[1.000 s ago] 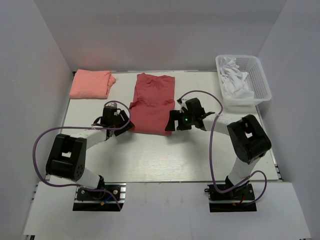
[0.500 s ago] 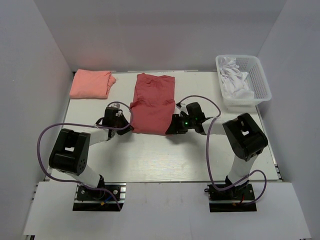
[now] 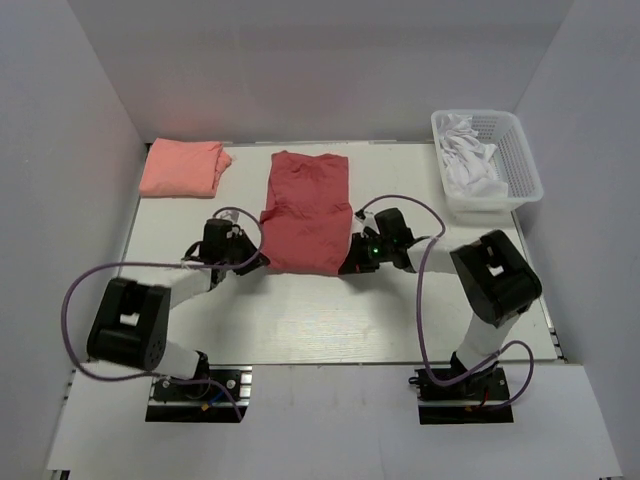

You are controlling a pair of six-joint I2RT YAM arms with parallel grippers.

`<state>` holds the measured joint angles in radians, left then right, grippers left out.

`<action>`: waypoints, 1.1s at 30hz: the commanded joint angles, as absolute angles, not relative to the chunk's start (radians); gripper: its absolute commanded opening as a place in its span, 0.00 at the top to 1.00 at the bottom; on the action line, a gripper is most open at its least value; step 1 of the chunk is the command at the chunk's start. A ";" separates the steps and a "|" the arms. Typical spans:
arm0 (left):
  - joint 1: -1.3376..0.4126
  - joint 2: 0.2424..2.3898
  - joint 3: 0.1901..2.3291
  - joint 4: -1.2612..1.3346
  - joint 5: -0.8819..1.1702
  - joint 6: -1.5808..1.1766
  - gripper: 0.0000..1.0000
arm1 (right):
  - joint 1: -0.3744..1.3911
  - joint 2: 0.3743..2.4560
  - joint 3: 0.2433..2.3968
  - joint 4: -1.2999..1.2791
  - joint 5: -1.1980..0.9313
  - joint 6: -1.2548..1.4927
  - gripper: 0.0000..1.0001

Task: Fold and stack the t-shirts
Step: Fold the long partially folded tshirt into a neat square

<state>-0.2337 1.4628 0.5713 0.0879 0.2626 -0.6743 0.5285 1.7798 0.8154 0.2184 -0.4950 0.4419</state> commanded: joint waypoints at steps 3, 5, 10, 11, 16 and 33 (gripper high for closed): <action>-0.256 1.122 0.535 -0.104 0.334 -0.703 1.00 | 0.543 1.504 0.753 0.002 -0.506 0.384 1.00; -0.256 0.980 0.535 -0.219 0.344 -0.712 1.00 | 0.543 1.419 0.753 -0.075 -0.508 0.376 1.00; -0.256 0.781 0.635 -0.435 0.383 -0.721 1.00 | 0.540 1.197 0.791 -0.298 -0.623 0.348 1.00; -0.256 0.760 0.649 -0.486 0.383 -0.721 1.00 | 0.540 1.175 0.805 -0.317 -0.633 0.333 1.00; -0.256 0.695 0.765 -0.554 0.409 -0.730 1.00 | 0.535 1.078 0.931 -0.391 -0.655 0.325 1.00; -0.245 0.897 0.903 -0.532 0.136 -0.764 1.00 | 0.471 1.394 1.058 -0.130 -0.877 0.472 1.00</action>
